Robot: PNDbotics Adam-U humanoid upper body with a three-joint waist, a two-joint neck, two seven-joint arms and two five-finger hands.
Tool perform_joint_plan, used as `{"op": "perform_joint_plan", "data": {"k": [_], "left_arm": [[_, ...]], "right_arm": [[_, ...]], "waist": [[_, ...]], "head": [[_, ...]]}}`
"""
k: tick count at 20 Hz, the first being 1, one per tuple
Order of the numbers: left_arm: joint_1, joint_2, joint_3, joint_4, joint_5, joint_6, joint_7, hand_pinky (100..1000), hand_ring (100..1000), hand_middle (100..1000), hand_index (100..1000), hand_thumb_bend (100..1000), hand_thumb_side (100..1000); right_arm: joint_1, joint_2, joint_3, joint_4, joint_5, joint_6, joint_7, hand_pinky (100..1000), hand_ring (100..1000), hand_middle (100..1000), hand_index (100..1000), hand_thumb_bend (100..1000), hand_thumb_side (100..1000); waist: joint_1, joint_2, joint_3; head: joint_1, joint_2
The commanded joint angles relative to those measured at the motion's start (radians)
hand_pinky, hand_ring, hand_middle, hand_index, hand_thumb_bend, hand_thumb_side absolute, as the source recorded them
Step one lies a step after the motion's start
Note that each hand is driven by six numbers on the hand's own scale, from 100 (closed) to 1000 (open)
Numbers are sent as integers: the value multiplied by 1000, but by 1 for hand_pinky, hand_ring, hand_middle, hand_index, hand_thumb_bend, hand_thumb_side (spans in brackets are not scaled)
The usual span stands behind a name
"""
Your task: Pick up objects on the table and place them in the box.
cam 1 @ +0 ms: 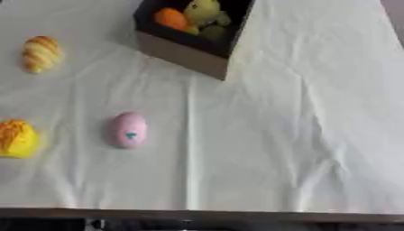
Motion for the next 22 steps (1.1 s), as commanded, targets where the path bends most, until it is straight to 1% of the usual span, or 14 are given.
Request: {"op": "perform_joint_plan", "data": {"k": [1, 2, 4, 6, 8, 11, 13, 16, 17, 18, 21, 22], "left_arm": [[-3, 27, 13, 30, -18, 7, -46, 956, 913, 837, 945, 542, 199], [-4, 24, 9, 44, -19, 12, -55, 951, 911, 832, 955, 542, 211], [-9, 16, -4, 71, -10, 17, -65, 944, 908, 817, 954, 538, 211], [-17, 11, -20, 94, 6, 16, -71, 937, 905, 802, 947, 522, 232], [-26, 5, -32, 110, 21, 14, -76, 931, 902, 800, 943, 516, 243], [-47, 1, -48, 139, 16, 18, -87, 921, 894, 801, 944, 520, 245], [-69, -8, -61, 162, -2, 25, -76, 911, 890, 799, 943, 518, 251], [-105, -27, -87, 188, -15, 27, -42, 901, 885, 794, 939, 520, 284], [-117, -34, -96, 194, -18, 27, -35, 896, 885, 792, 936, 527, 336], [-129, -43, -107, 198, -11, 22, -30, 890, 884, 788, 934, 497, 310], [-164, -60, -137, 205, 14, 8, -31, 887, 881, 785, 926, 494, 326], [-172, -63, -145, 206, 15, 4, -38, 883, 877, 783, 921, 504, 348]], "right_arm": [[-4, -27, -17, -16, -8, 7, -8, 829, 771, 736, 832, 100, 502], [-3, -25, -16, -16, -9, 8, -9, 828, 769, 736, 831, 100, 505], [-4, -20, -14, -16, -11, 9, -9, 828, 767, 733, 828, 100, 507], [-5, -15, -12, -16, -14, 10, -8, 827, 764, 730, 824, 100, 510], [-4, -12, -10, -16, -15, 11, -6, 826, 761, 727, 821, 100, 500], [-4, -7, -9, -16, -17, 10, -7, 825, 756, 722, 816, 100, 517], [-7, -1, -7, -16, -21, 11, -6, 823, 754, 720, 813, 100, 522], [-9, 5, -3, -16, -26, 12, -3, 821, 750, 716, 807, 100, 525], [-10, 6, -1, -16, -27, 12, -3, 820, 748, 714, 806, 100, 521], [-11, 7, 0, -16, -28, 12, -2, 820, 748, 714, 805, 100, 527], [-16, 13, 3, -16, -31, 13, 1, 819, 746, 712, 803, 100, 532], [-17, 15, 4, -16, -32, 13, 2, 819, 745, 711, 803, 100, 533]], "waist": [[16, -27, -1], [16, -27, -2], [16, -27, -4], [15, -28, -8], [14, -28, -11], [15, -28, -13], [17, -28, -16], [17, -29, -21], [17, -29, -23], [18, -28, -25], [20, -27, -30], [21, -26, -31]], "head": [[5, 7], [7, 6], [9, 5], [10, 6], [11, 6], [14, 5], [16, 3], [18, 3], [19, 3], [20, 2], [23, -1], [23, -2]]}}
